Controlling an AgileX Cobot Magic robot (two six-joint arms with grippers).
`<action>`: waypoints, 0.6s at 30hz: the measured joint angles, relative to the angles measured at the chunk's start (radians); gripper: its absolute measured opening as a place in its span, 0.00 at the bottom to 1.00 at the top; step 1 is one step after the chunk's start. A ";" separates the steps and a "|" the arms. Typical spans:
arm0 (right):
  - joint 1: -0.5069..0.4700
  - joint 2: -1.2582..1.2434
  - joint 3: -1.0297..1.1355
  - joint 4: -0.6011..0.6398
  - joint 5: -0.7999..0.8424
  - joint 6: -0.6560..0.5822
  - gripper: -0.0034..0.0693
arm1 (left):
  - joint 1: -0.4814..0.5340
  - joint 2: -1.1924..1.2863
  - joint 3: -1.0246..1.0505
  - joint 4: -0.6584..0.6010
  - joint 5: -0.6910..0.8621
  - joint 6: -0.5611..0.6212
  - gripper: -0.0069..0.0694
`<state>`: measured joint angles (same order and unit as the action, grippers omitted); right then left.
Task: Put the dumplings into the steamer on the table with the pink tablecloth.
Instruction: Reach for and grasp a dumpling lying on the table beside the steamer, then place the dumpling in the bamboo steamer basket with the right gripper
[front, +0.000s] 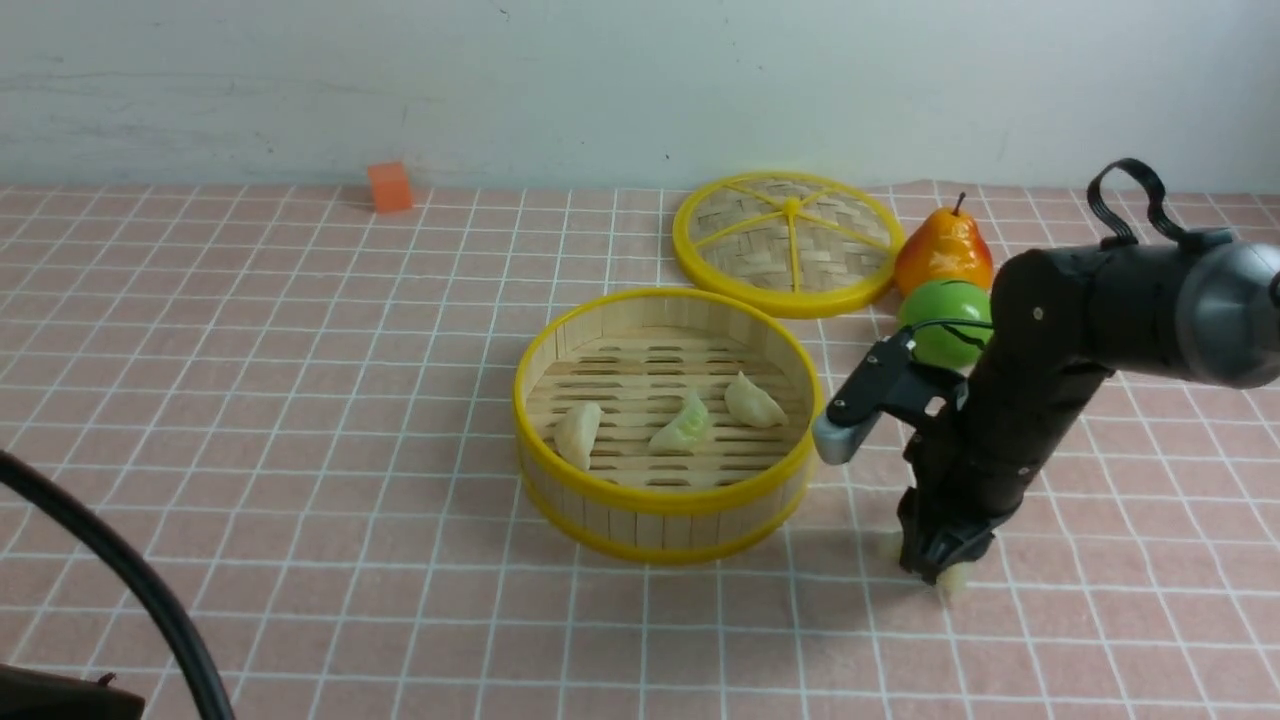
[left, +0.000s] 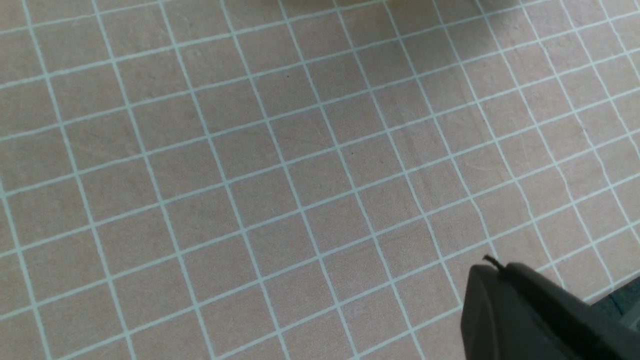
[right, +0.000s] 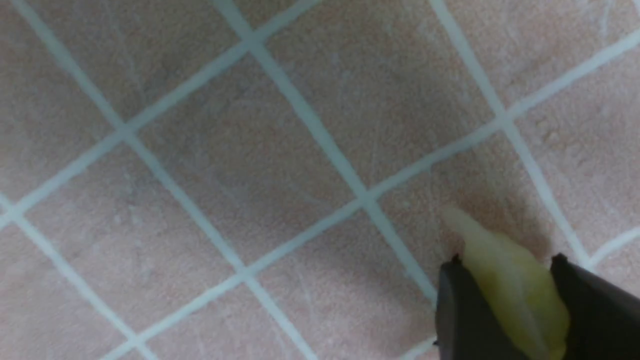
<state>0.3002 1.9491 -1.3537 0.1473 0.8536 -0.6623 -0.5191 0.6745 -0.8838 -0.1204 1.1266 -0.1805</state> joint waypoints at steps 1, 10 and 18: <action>0.009 -0.021 -0.031 0.000 0.029 0.010 0.34 | 0.000 0.000 0.000 0.000 -0.002 0.000 0.09; 0.162 -0.058 -0.313 0.004 0.043 0.188 0.34 | 0.000 0.000 0.000 0.003 -0.053 0.027 0.09; 0.232 0.115 -0.421 0.004 -0.010 0.285 0.34 | 0.000 0.000 0.000 0.003 -0.040 0.051 0.10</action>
<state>0.5318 2.0637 -1.7747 0.1517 0.8436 -0.3771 -0.5191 0.6745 -0.8838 -0.1176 1.0862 -0.1291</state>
